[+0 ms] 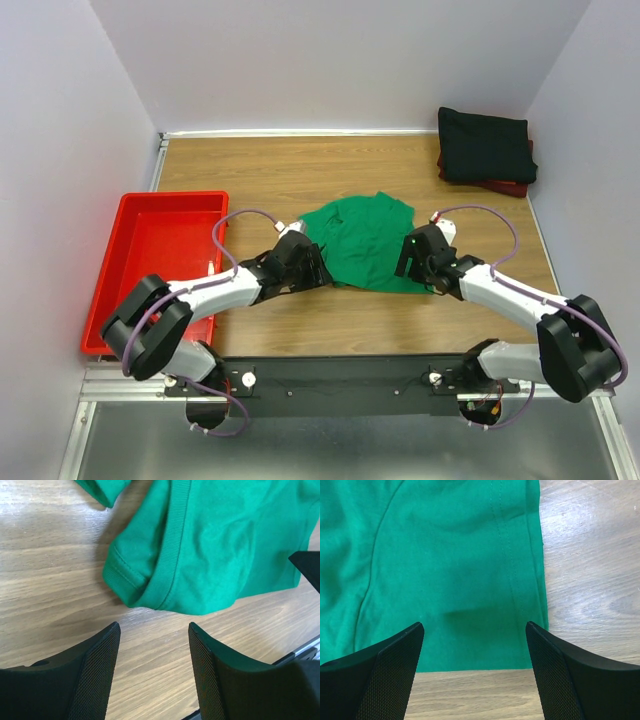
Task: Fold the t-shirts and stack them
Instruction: Flatten the tshirt out
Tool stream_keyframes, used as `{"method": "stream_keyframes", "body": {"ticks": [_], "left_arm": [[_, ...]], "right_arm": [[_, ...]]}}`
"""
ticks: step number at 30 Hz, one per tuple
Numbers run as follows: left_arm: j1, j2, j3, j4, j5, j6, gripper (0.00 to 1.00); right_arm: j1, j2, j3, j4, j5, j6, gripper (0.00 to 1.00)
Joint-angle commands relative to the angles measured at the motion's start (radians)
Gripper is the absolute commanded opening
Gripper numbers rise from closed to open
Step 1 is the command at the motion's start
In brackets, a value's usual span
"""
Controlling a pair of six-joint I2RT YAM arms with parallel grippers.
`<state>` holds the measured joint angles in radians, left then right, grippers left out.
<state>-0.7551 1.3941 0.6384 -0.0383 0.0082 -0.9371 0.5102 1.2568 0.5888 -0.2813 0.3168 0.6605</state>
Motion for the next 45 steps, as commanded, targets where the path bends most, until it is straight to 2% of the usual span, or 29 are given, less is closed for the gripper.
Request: {"method": "stream_keyframes", "body": {"ticks": [1, 6, 9, 12, 14, 15, 17, 18, 20, 21, 23, 24, 27, 28, 33, 37, 40, 42, 43, 44, 45], "left_arm": [[-0.004, 0.057, 0.009, 0.092, -0.013, -0.031, 0.63], [-0.003, 0.078, -0.017, 0.225, 0.021, -0.069, 0.6], [0.003, 0.101, -0.003, 0.238, 0.015, -0.071, 0.56], [0.025, 0.112, 0.007, 0.241, 0.006, -0.063, 0.44], [0.034, 0.105, 0.017, 0.227, 0.001, -0.046, 0.4], [0.051, 0.1, 0.02, 0.224, 0.001, -0.037, 0.32], [0.072, 0.091, 0.023, 0.21, -0.028, -0.019, 0.26], [0.094, 0.082, 0.024, 0.2, -0.028, -0.005, 0.17], [0.117, 0.068, 0.027, 0.192, -0.03, 0.012, 0.04], [0.138, 0.062, 0.029, 0.187, -0.033, 0.02, 0.0], [0.155, 0.042, 0.041, 0.176, -0.034, 0.037, 0.0], [0.163, 0.037, 0.047, 0.166, -0.034, 0.056, 0.0], [0.186, 0.023, 0.081, 0.138, -0.036, 0.096, 0.0], [0.191, 0.014, 0.104, 0.129, -0.036, 0.106, 0.0], [0.212, -0.013, 0.165, 0.048, -0.059, 0.15, 0.0], [0.24, -0.055, 0.196, 0.005, -0.053, 0.176, 0.0], [0.249, -0.098, 0.217, -0.024, -0.054, 0.193, 0.0], [0.255, -0.109, 0.233, -0.057, -0.065, 0.205, 0.0], [0.266, -0.121, 0.236, -0.066, -0.07, 0.21, 0.0], [0.273, -0.127, 0.236, -0.074, -0.068, 0.212, 0.0], [0.281, -0.133, 0.233, -0.089, -0.068, 0.218, 0.0]], "right_arm": [[-0.004, 0.016, -0.015, 0.028, 0.018, 0.024, 0.89], [-0.004, 0.023, -0.024, 0.033, 0.024, 0.03, 0.88], [-0.004, 0.033, -0.026, 0.036, 0.025, 0.03, 0.88], [-0.004, 0.038, -0.029, 0.039, 0.012, 0.031, 0.84], [-0.004, 0.038, -0.032, 0.04, 0.007, 0.033, 0.84], [-0.004, 0.039, -0.032, 0.042, 0.002, 0.034, 0.81], [-0.004, 0.044, -0.035, 0.044, -0.004, 0.037, 0.75], [-0.004, 0.049, -0.037, 0.044, -0.016, 0.039, 0.67], [-0.004, 0.052, -0.041, 0.051, -0.03, 0.045, 0.58], [-0.004, 0.055, -0.041, 0.053, -0.042, 0.045, 0.46], [-0.004, 0.065, -0.041, 0.056, -0.056, 0.045, 0.32], [-0.004, 0.069, -0.037, 0.059, -0.077, 0.042, 0.19], [-0.002, 0.07, -0.032, 0.067, -0.128, 0.033, 0.07], [-0.002, 0.064, -0.032, 0.068, -0.166, 0.03, 0.0], [-0.002, -0.013, -0.029, 0.068, -0.303, 0.001, 0.0], [0.008, -0.133, -0.017, 0.062, -0.451, 0.004, 0.0], [0.013, -0.184, 0.009, 0.037, -0.478, 0.005, 0.0], [0.011, -0.215, 0.026, 0.019, -0.443, 0.001, 0.02], [0.013, -0.217, 0.034, 0.008, -0.361, -0.007, 0.13], [0.011, -0.203, 0.043, -0.002, -0.322, -0.012, 0.19], [0.014, -0.192, 0.071, -0.022, -0.267, -0.021, 0.29]]}}
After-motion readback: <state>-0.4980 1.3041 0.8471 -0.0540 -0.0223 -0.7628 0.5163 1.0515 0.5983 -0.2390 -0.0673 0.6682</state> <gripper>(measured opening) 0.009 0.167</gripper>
